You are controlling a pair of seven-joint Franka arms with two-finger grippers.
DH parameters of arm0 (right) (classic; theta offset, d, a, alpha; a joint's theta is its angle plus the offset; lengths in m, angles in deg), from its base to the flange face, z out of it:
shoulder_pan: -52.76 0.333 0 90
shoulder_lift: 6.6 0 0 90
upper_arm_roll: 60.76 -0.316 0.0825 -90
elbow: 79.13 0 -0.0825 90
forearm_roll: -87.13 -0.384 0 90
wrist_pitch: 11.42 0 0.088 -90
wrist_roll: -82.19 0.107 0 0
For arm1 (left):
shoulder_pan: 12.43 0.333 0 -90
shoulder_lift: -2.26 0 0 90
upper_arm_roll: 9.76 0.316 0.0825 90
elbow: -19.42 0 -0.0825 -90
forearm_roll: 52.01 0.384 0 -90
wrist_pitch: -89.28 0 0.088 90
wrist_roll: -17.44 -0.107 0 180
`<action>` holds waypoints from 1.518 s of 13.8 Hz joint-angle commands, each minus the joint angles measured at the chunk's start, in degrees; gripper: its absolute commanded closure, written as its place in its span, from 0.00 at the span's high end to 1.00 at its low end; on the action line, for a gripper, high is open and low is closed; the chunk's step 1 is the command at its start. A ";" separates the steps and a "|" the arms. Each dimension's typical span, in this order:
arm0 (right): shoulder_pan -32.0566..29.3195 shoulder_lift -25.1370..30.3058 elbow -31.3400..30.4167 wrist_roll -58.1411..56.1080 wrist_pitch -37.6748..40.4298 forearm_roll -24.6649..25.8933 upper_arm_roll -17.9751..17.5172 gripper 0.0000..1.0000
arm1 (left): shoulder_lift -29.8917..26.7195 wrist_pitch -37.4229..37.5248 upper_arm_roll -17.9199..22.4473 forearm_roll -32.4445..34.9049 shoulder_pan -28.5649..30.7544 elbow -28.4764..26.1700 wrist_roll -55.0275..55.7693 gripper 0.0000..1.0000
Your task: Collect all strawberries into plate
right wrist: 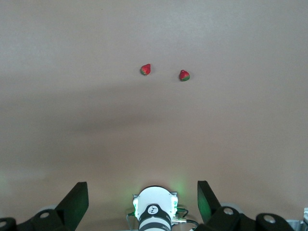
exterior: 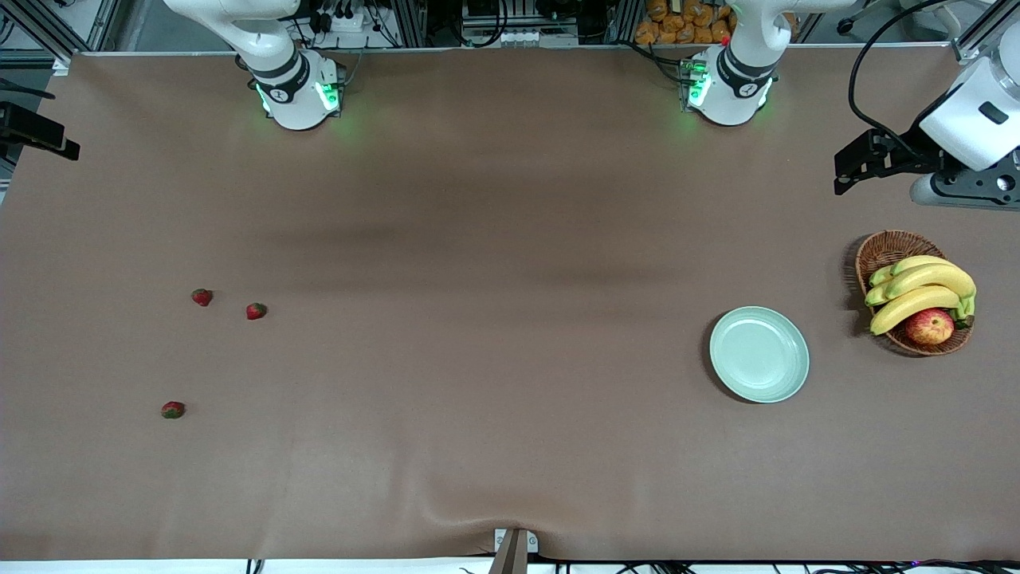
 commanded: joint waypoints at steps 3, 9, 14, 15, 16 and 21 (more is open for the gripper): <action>-0.45 0.18 0.67 1.69 0.21 0.85 -0.55 1.00 | -0.73 0.02 -0.10 -0.60 0.30 -0.31 -1.51 1.00; -0.45 0.18 0.67 1.60 0.13 0.85 -0.55 1.00 | -0.47 -0.25 -0.10 -0.16 0.39 -0.22 -1.51 1.00; -0.28 -0.70 -1.25 1.60 -7.05 0.50 -0.55 1.00 | -0.47 -0.25 -0.19 -0.15 0.30 -0.14 -1.51 1.00; -0.10 -1.05 -3.00 1.60 -10.04 0.50 -0.55 1.00 | -0.47 -0.25 -0.19 -0.15 0.30 -0.14 -1.51 1.00; -0.10 -1.40 -4.93 1.60 -13.38 0.42 -0.55 1.00 | -0.56 -0.25 -0.28 -0.15 0.21 -0.14 -1.51 1.00; 0.34 -8.24 -11.71 1.69 -26.04 0.06 -0.64 1.00 | -0.38 -0.34 -0.46 -0.15 0.21 -0.14 -1.51 1.00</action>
